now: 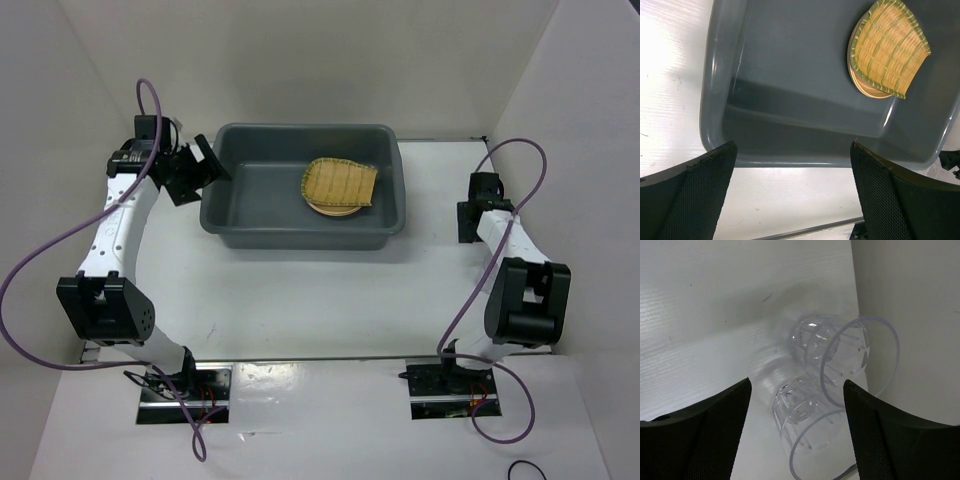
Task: Place the mixed dishes into the plastic bin
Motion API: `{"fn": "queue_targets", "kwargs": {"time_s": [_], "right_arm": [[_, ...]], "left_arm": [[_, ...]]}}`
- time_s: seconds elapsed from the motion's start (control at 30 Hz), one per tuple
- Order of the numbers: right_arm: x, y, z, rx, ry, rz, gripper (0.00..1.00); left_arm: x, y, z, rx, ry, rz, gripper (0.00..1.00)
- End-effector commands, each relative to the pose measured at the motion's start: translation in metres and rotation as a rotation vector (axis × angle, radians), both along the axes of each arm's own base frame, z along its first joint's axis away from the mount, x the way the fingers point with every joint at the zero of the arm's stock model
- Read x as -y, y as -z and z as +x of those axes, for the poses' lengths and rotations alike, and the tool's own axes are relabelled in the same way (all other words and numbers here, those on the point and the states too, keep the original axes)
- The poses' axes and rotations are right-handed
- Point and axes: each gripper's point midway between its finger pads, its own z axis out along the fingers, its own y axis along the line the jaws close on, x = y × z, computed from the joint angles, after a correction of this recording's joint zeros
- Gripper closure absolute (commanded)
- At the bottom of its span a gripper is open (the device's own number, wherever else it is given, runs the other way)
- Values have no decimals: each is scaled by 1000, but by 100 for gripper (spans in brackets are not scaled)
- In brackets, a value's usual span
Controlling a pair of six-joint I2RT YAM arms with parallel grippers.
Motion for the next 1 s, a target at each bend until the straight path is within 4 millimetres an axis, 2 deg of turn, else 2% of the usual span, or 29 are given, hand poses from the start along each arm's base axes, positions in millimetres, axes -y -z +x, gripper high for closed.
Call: {"fn": "queue_targets", "kwargs": {"time_s": [0.0,0.17,0.23,0.43,0.47,0.53,0.57,0.67,0.7,0.73,0.83,0.87,0.9,0.93,0.97], "right_arm": [[-1,10,2,-1,27,41,21],[0,21,3,-19,28,60,25],[8,23,3,-21,49,71,26],[17,29,12,-21,37,97,41],[16,28,14,-11,31,102,49],[16,28,21,-3,13,104,57],[16,29,23,-5,13,104,67],[21,28,32,5,5,124,87],[22,25,35,14,5,121,100],[22,19,42,31,-13,122,100],[20,-20,59,140,-61,114,100],[14,-72,81,260,-124,85,100],[15,-73,81,257,-131,80,100],[10,-119,93,353,-167,53,100],[-3,-144,102,408,-231,72,100]], "left_arm": [[2,-13,-5,47,9,-10,0],[-3,-13,-6,47,-6,-3,0],[-3,-9,-7,38,-6,-4,0],[-3,-5,-11,27,-6,-4,0],[-3,-5,-11,27,-6,-4,0],[-3,-5,-11,27,-6,-4,0],[-3,-5,-11,27,-6,-4,0],[-3,-6,-12,34,-13,-10,0],[-3,-6,-12,34,-13,-10,0],[-3,-6,-12,34,-13,-10,0],[-4,-6,-14,33,-27,-10,0],[-4,-7,-14,39,-33,-16,0],[-4,-7,-14,39,-33,-16,0],[-3,-8,-17,40,-39,-22,0],[-3,-8,-17,40,-40,-22,0]]}}
